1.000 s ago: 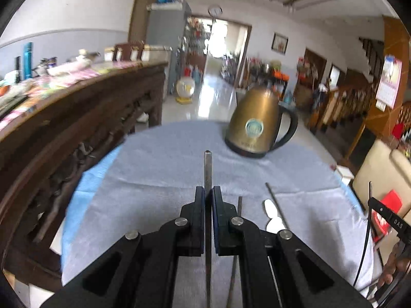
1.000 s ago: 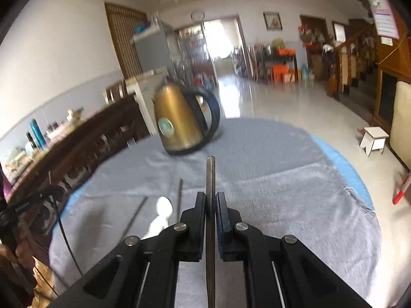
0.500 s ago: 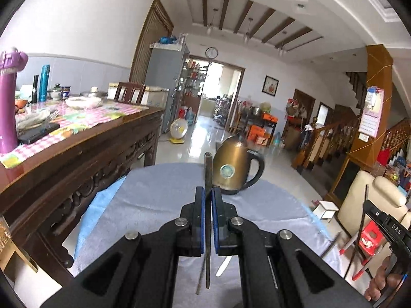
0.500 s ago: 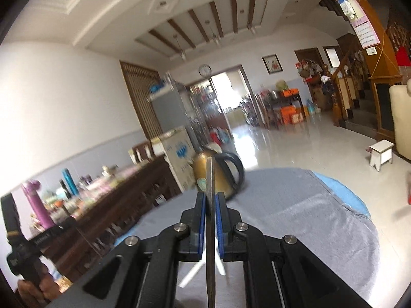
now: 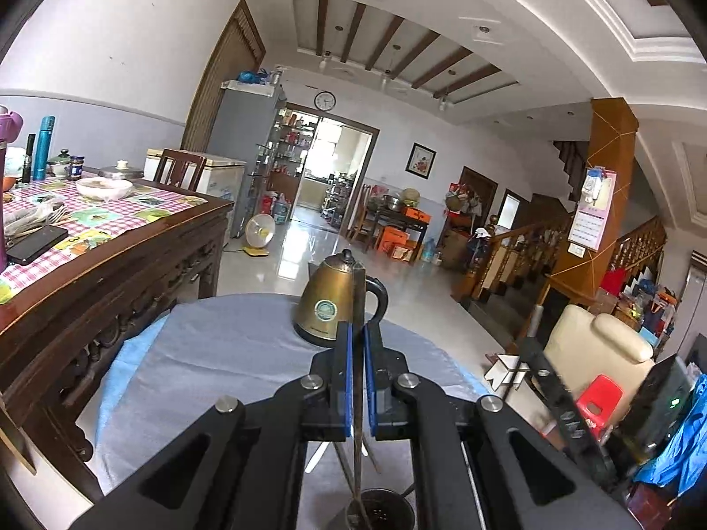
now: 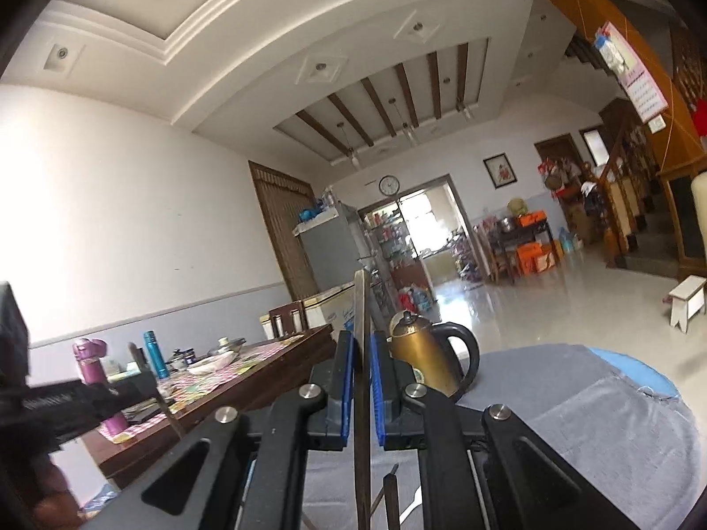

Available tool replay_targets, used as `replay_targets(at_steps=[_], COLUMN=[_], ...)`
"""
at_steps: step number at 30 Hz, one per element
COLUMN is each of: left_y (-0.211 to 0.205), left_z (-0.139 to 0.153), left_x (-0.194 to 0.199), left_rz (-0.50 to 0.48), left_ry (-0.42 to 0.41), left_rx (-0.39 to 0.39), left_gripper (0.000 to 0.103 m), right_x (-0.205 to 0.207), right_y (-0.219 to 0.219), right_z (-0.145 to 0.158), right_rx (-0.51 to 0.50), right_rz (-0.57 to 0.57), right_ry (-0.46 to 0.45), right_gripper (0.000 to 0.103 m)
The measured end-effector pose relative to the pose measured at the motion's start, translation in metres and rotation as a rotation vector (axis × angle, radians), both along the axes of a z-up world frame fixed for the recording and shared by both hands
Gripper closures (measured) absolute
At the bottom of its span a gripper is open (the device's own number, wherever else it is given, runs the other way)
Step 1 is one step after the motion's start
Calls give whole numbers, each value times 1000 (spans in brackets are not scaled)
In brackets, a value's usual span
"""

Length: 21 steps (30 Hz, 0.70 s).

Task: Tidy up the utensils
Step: 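Lift the chopsticks with both tools and carry them toward the green cup, then open both tools above the cup to drop the chopsticks in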

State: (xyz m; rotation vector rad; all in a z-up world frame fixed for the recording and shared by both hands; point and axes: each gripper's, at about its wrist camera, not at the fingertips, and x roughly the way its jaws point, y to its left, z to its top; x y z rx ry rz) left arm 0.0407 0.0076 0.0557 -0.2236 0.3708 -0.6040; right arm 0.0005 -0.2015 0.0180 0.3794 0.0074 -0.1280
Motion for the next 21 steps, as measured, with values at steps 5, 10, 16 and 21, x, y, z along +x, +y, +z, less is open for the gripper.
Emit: replay_targets(at_steps=[5,10,16,21], left_y=[-11,-23,-29,-26], left_z=[-18,-46,-65,-65], left_x=[4,11,8,1], left_rz=[-11,-16,-71,-111], left_ry=[19,68,110,108], left_rx=[19,71,125,139], left_gripper=[98,98,98,98], right_x=[14,26,18,1], right_y=[21,44,42,42], right_z=[-19,-40,-63,-70], right_rx=[-64,-125,-120,-124], right_rz=[-48,-24,30,73], right_ry=[-12,37,127,177], right_gripper=[94,94,93,93])
